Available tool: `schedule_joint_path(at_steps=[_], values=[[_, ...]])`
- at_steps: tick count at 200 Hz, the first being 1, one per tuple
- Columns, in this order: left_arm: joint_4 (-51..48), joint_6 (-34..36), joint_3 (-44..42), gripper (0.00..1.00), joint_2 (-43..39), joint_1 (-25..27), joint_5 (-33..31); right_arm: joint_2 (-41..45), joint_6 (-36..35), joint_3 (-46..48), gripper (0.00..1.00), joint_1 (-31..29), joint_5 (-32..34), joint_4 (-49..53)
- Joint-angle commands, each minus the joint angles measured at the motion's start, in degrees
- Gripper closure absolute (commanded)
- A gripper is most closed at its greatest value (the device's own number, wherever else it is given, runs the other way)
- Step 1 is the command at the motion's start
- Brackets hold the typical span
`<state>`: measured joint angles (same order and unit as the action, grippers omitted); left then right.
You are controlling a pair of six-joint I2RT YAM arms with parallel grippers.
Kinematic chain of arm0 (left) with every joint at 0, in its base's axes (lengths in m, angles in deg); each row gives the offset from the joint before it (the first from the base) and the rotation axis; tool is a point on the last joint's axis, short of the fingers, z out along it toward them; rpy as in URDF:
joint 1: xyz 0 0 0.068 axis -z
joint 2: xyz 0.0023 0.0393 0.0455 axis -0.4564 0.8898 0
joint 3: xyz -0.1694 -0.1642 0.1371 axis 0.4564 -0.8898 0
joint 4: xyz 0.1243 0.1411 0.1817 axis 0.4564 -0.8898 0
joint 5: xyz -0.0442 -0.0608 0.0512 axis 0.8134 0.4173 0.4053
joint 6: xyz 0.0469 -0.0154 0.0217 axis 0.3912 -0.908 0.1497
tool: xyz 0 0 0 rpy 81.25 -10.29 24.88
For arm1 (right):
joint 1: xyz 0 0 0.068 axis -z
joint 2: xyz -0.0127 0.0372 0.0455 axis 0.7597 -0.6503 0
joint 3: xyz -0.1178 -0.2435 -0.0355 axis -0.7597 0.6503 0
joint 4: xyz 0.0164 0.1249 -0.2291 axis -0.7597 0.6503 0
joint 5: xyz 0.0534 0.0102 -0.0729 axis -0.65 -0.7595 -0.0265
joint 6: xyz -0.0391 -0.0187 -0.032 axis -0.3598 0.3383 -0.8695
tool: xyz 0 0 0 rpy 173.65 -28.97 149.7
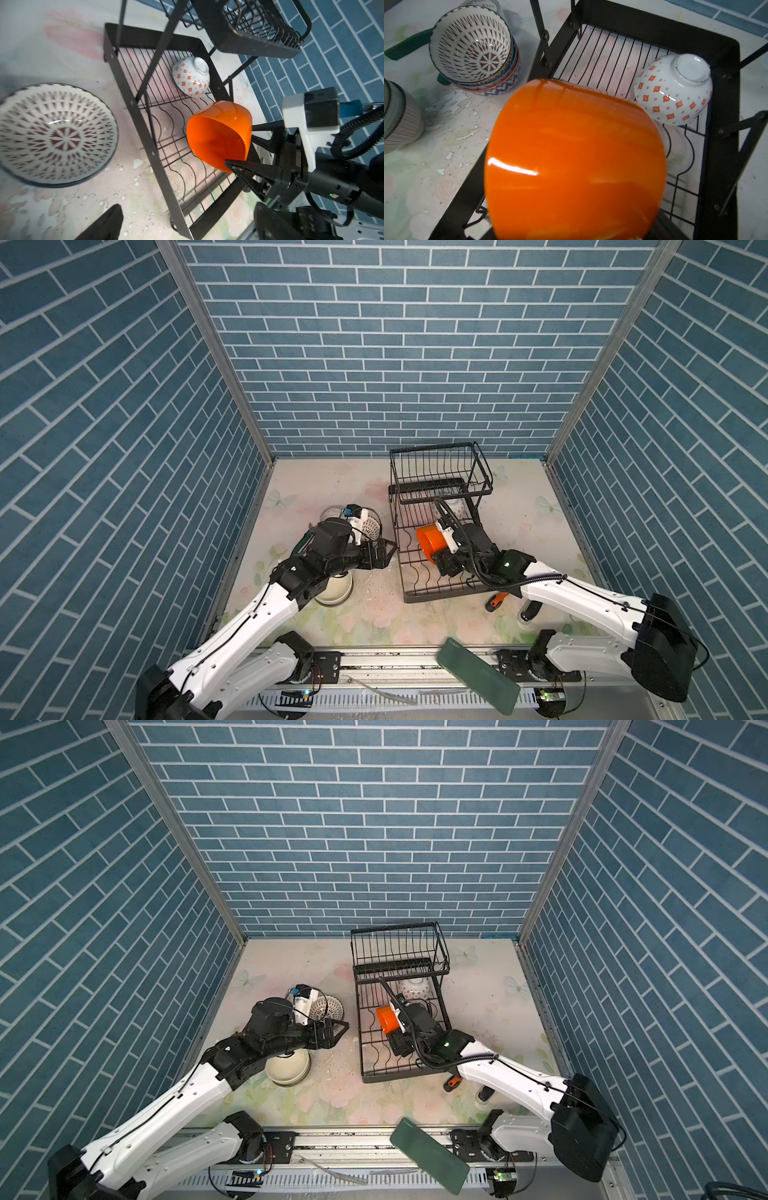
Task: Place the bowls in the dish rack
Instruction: 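Carry the orange bowl into the rack with the right gripper while the left gripper withdraws, then lower the orange bowl into the rack slots beside the white bowl with the right gripper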
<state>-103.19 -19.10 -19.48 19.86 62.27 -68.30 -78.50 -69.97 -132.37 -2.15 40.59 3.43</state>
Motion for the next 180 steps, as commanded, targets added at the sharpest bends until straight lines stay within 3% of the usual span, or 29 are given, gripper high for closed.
schedule_joint_path(at_steps=[1, 55, 107, 180], values=[[-7.4, 1.8, 1.1, 0.0, -3.1, -0.6, -8.1, -1.4, -6.5, -3.5, 0.45, -1.0, 4.6, -3.9], [-10.8, 1.8, 0.4, 0.0, -6.5, -1.2, -13.7, -5.8, -16.2, -3.8, 0.43, -3.7, 13.0, -9.8], [-10.6, 1.9, 0.1, 0.0, -6.1, -1.8, -13.9, -10.4, -25.5, -3.6, 0.43, -4.6, 19.5, -16.9], [-10.2, 2.7, 0.5, 0.0, -5.0, -3.0, -12.1, -17.3, -36.5, -3.0, 0.43, -4.8, 22.6, -27.8]])
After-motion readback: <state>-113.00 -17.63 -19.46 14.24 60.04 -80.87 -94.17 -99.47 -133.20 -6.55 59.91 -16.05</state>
